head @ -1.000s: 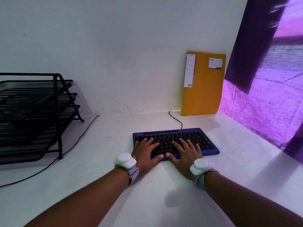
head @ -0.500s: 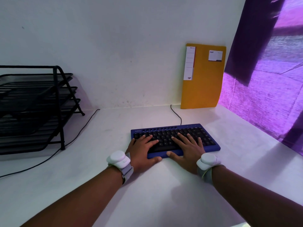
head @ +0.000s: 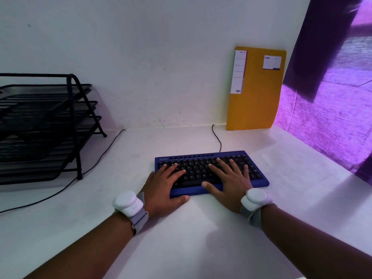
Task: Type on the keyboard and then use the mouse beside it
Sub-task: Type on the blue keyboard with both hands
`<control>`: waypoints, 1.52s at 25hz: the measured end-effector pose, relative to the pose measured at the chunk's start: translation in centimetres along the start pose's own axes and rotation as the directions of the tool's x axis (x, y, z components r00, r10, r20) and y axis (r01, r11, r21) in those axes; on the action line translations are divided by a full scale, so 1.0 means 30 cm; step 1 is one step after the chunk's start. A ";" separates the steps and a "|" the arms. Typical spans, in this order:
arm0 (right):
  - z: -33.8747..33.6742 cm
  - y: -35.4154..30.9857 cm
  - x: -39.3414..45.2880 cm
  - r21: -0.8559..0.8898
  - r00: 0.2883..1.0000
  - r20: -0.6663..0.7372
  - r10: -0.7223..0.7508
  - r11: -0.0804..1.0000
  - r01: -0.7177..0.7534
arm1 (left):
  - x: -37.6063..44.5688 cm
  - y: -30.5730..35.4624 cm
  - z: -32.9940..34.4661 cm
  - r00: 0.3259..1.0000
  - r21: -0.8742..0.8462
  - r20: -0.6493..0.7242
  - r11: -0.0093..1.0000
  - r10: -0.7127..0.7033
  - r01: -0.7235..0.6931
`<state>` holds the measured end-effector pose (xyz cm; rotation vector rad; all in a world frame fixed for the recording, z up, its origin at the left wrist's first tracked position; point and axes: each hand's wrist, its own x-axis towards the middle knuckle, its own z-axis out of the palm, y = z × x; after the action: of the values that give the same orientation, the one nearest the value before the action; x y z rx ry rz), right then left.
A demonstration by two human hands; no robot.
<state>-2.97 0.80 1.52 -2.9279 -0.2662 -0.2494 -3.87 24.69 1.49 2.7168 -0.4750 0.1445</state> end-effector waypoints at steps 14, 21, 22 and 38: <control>-0.013 0.097 0.000 -0.014 0.998 0.046 0.051 0.999 -0.050 | 0.042 0.068 0.069 0.999 -0.017 0.041 0.999 -0.031 0.032; -0.027 0.073 0.016 0.038 0.994 0.086 0.060 0.997 -0.064 | 0.035 0.064 0.045 0.999 -0.057 0.044 0.998 -0.012 0.014; -0.032 0.056 0.017 0.057 0.995 0.083 0.051 0.997 -0.056 | 0.029 0.059 0.036 0.999 -0.081 0.037 0.997 -0.001 0.004; 0.139 -0.663 0.107 0.227 0.908 0.071 -0.413 0.893 0.389 | -0.387 -0.396 -0.263 0.974 -0.174 -0.011 0.959 -0.227 0.222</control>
<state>-3.10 21.39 1.53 -2.6541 -0.8668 -0.0969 -10.94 41.61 2.74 2.5710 -0.1582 0.0803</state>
